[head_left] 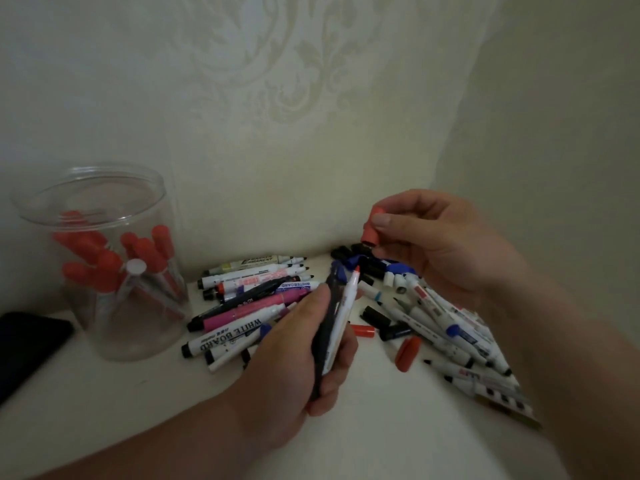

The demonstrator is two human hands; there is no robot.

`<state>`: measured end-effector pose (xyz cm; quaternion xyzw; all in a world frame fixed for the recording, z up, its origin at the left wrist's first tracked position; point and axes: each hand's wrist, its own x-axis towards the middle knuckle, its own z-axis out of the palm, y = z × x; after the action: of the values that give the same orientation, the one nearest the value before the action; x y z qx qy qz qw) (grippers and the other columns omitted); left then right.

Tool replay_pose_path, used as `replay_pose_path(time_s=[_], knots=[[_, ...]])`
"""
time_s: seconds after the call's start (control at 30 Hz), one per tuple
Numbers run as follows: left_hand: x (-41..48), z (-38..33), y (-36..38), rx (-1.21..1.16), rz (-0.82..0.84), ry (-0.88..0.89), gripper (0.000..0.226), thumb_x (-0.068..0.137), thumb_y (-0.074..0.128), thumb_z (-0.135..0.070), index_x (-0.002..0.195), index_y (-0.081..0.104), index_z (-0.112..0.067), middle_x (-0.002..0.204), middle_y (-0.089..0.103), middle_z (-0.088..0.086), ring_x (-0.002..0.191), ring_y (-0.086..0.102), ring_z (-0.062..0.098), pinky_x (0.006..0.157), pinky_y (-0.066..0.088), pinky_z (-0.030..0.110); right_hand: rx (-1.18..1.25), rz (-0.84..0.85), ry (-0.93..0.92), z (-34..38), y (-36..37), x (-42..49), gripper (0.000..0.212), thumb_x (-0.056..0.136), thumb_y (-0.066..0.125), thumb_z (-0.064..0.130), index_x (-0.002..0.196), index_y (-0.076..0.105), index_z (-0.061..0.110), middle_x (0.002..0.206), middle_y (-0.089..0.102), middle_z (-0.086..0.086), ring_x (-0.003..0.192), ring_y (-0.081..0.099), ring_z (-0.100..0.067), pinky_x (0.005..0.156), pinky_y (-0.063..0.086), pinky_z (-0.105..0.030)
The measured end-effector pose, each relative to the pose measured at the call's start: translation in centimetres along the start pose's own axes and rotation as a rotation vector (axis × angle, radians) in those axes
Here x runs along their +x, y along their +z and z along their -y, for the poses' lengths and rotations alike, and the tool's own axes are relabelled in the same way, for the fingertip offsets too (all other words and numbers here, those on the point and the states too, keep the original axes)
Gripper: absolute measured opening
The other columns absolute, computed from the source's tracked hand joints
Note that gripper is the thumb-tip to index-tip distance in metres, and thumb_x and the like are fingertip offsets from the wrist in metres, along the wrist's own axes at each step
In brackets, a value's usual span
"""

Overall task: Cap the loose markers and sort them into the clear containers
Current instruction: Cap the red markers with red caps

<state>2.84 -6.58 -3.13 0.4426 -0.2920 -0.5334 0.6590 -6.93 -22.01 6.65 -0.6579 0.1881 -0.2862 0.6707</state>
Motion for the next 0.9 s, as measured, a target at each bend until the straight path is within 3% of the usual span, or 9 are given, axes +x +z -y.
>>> replay_pose_path(time_s=[0.1,0.23,0.37,0.53,0.63,0.7,0.8,0.9], knots=[[-0.1,0.2,0.1,0.021,0.007,0.024,0.061,0.090,0.044,-0.054,0.092,0.063,0.005,0.067,0.053,0.011,0.042,0.030,0.014,0.038,0.022,0.020,0.064,-0.042,-0.024,-0.9,-0.3,-1.0,0.024,0.070,0.071,0.005,0.092,0.066,-0.003,0.079,0.073,-0.018,0.072,0.072,-0.025,0.066,0.061,-0.028],[-0.2,0.3,0.1,0.047,0.008,0.063,0.047,0.097,0.041,-0.045,0.079,0.070,-0.013,0.070,0.053,0.015,0.044,0.032,0.014,0.037,0.025,0.021,0.099,-0.047,-0.041,-2.0,0.0,-1.2,0.022,0.069,0.070,0.004,0.088,0.066,-0.005,0.078,0.073,-0.019,0.071,0.072,-0.026,0.070,0.061,-0.032],[-0.1,0.6,-0.2,0.142,0.015,0.125,0.055,0.093,0.048,-0.052,0.089,0.062,0.002,0.075,0.042,0.031,0.048,0.028,0.019,0.041,0.025,0.023,0.106,-0.022,-0.044,-2.7,0.3,-1.0,0.018,0.070,0.070,0.005,0.086,0.066,-0.003,0.075,0.073,-0.018,0.068,0.072,-0.025,0.066,0.061,-0.031],[-0.2,0.6,-0.4,0.174,0.017,0.142,0.062,0.091,0.046,-0.053,0.101,0.060,0.007,0.078,0.038,0.040,0.049,0.027,0.020,0.042,0.024,0.024,0.103,0.005,-0.048,-2.3,0.2,-1.2,0.022,0.070,0.070,0.002,0.088,0.064,-0.009,0.075,0.072,-0.020,0.068,0.071,-0.025,0.063,0.058,-0.028],[-0.2,0.6,-0.4,0.172,0.010,0.146,0.060,0.091,0.046,-0.053,0.097,0.061,0.005,0.077,0.038,0.042,0.049,0.025,0.022,0.044,0.023,0.024,0.079,0.014,-0.048,-2.0,0.1,-1.4,0.023,0.069,0.071,0.003,0.087,0.064,-0.008,0.076,0.072,-0.020,0.070,0.071,-0.027,0.066,0.059,-0.031],[-0.1,0.7,-0.5,0.176,0.022,0.149,0.062,0.092,0.046,-0.054,0.101,0.062,0.006,0.073,0.039,0.038,0.049,0.025,0.022,0.043,0.023,0.024,0.010,0.039,-0.035,-2.0,0.3,-1.6,0.021,0.067,0.073,0.004,0.084,0.066,-0.006,0.077,0.073,-0.021,0.071,0.071,-0.029,0.070,0.060,-0.034],[-0.1,0.8,-0.5,0.212,0.039,0.154,0.061,0.092,0.045,-0.055,0.086,0.065,0.003,0.059,0.039,0.020,0.044,0.026,0.020,0.042,0.025,0.024,-0.113,0.084,-0.034,-1.7,0.4,-1.9,0.019,0.064,0.075,0.005,0.079,0.068,-0.003,0.076,0.074,-0.018,0.071,0.073,-0.025,0.072,0.060,-0.028],[-0.3,0.7,-0.3,0.182,0.033,0.189,0.037,0.095,0.053,-0.045,0.092,0.068,-0.011,0.066,0.054,0.010,0.045,0.030,0.015,0.040,0.022,0.024,-0.222,0.094,-0.060,-1.1,-0.1,-2.0,0.026,0.063,0.077,0.009,0.079,0.068,-0.008,0.077,0.075,-0.016,0.073,0.073,-0.024,0.075,0.058,-0.027]])
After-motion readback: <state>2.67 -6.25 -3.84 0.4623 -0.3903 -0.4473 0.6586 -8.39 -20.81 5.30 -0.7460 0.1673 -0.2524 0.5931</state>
